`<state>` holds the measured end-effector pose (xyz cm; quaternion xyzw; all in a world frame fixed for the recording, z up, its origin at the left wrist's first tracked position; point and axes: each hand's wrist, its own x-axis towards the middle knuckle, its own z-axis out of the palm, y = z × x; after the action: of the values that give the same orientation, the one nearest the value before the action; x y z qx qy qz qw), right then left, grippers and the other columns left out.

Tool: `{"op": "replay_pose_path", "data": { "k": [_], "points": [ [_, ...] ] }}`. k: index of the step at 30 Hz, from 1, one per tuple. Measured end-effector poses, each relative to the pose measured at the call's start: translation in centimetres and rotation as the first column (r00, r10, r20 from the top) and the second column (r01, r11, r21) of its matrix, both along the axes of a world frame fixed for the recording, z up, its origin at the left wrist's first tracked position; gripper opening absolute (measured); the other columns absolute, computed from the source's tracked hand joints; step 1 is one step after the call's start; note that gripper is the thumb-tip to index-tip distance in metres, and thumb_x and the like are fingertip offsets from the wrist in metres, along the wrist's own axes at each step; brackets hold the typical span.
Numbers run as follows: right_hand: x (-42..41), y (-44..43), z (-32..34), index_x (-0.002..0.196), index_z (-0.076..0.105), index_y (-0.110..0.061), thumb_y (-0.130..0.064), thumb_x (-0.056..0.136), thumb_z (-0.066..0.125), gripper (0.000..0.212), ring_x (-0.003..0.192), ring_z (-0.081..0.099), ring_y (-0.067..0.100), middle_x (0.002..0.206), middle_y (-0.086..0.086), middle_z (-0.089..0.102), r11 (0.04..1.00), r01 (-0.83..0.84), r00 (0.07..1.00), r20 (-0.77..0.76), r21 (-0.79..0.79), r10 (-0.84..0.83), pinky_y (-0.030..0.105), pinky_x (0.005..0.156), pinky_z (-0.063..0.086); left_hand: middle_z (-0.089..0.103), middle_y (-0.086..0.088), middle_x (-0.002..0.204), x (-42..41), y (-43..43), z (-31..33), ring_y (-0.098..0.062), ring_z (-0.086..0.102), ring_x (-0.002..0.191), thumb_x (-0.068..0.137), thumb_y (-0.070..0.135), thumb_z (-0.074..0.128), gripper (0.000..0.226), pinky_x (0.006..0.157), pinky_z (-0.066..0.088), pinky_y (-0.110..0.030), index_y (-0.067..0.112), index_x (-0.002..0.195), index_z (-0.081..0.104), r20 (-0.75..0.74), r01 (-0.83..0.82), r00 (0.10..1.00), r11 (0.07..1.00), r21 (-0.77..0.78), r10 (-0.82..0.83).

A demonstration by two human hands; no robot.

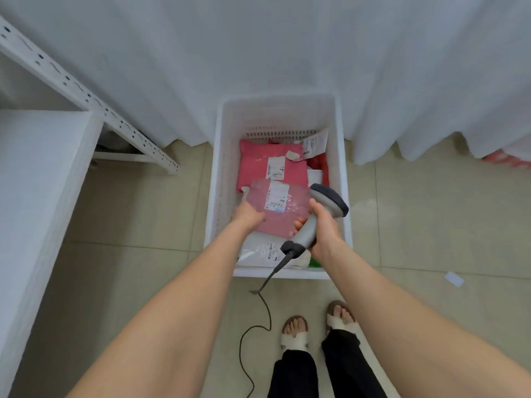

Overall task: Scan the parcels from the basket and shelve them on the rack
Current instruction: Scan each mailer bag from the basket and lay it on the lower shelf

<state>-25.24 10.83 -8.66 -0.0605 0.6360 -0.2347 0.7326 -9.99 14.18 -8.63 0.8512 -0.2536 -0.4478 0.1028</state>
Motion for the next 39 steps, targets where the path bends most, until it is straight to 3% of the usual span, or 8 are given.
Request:
{"op": "replay_pose_path", "data": {
  "k": [4,13,16,19,22,28,30,39],
  "points": [
    [0.7,-2.7,-7.6,0.092,0.061,-0.008,-0.034,0.086,0.071,0.029,0.057,0.062,0.02,0.062,0.007,0.063,0.998,-0.058,0.998,0.0,0.021,0.058,0.037,0.067,0.057,0.046,-0.015,0.139,-0.7,-1.4,-9.0,-0.03,0.047,0.122,0.089,0.015,0.062,0.054,0.097,0.041,-0.037,0.003,0.137,0.039,-0.165,-0.324,0.927,0.941,0.095,0.336],
    [1.7,-7.3,-22.2,0.089,0.063,-0.007,-0.037,0.086,0.071,0.031,0.051,0.065,0.019,0.057,0.005,0.066,0.984,-0.162,0.985,0.076,0.073,0.156,0.031,0.053,0.056,0.036,-0.011,0.149,-2.5,-3.7,-26.1,-0.031,0.036,0.134,0.078,0.041,0.075,0.09,0.104,0.035,-0.04,0.008,0.146,0.027,-0.309,-0.751,0.513,0.593,0.29,0.801],
    [2.2,-8.3,-24.2,0.092,0.061,-0.006,-0.034,0.086,0.071,0.03,0.056,0.064,0.021,0.065,0.009,0.065,0.985,-0.162,0.983,0.092,0.06,0.156,0.03,0.051,0.055,0.051,-0.01,0.138,-1.8,-4.3,-29.0,-0.026,0.051,0.122,0.077,0.036,0.077,0.078,0.09,0.04,-0.036,0.005,0.137,0.04,-0.348,-0.867,0.33,0.427,0.256,0.878],
    [2.6,-8.8,-24.5,0.096,0.059,-0.006,-0.034,0.086,0.071,0.033,0.06,0.063,0.021,0.072,0.009,0.062,0.986,-0.155,0.982,0.122,0.067,0.146,0.031,0.054,0.057,0.063,-0.015,0.12,-0.8,-4.6,-30.2,-0.029,0.062,0.103,0.074,0.017,0.081,0.06,0.092,0.05,-0.04,0.002,0.123,0.051,-0.331,-0.944,0.225,0.29,0.16,0.917],
    [2.9,-9.0,-23.6,0.099,0.061,-0.005,-0.035,0.084,0.073,0.037,0.06,0.064,0.021,0.068,0.008,0.063,0.988,-0.139,0.985,0.109,0.065,0.131,0.036,0.063,0.057,0.064,-0.019,0.115,-0.1,-5.2,-29.0,-0.033,0.064,0.098,0.077,0.004,0.075,0.049,0.089,0.054,-0.046,0.0,0.12,0.053,-0.443,-0.954,0.195,0.274,0.121,0.875],
    [2.9,-8.6,-16.1,0.09,0.061,-0.009,-0.033,0.088,0.069,0.026,0.046,0.063,0.02,0.056,0.008,0.064,0.982,-0.187,0.98,0.067,0.002,0.187,0.03,0.048,0.056,0.063,-0.019,0.116,1.1,-5.6,-21.2,-0.029,0.062,0.087,0.085,0.0,0.065,0.031,0.087,0.053,-0.042,0.003,0.115,0.057,-0.473,-0.933,0.319,0.359,-0.007,0.821],
    [3.0,-8.1,-12.6,0.088,0.062,-0.009,-0.032,0.088,0.069,0.025,0.048,0.063,0.019,0.058,0.007,0.063,0.98,-0.198,0.979,0.053,-0.015,0.198,0.03,0.052,0.057,0.064,-0.019,0.115,1.5,-5.2,-17.4,-0.025,0.063,0.078,0.087,0.002,0.064,0.028,0.08,0.053,-0.038,0.004,0.114,0.058,-0.471,-0.921,0.36,0.388,-0.041,0.805],
    [4.2,-5.2,6.2,0.104,0.063,-0.003,-0.026,0.085,0.073,0.031,0.047,0.06,0.016,0.068,0.009,0.063,0.973,-0.201,0.979,0.016,-0.116,0.204,0.029,0.052,0.055,0.062,-0.013,0.107,4.9,-3.1,3.6,-0.027,0.061,0.089,0.091,0.008,0.061,0.032,0.083,0.051,-0.041,0.002,0.122,0.053,-0.517,-0.893,0.437,0.425,-0.151,0.736]
  ]
}}
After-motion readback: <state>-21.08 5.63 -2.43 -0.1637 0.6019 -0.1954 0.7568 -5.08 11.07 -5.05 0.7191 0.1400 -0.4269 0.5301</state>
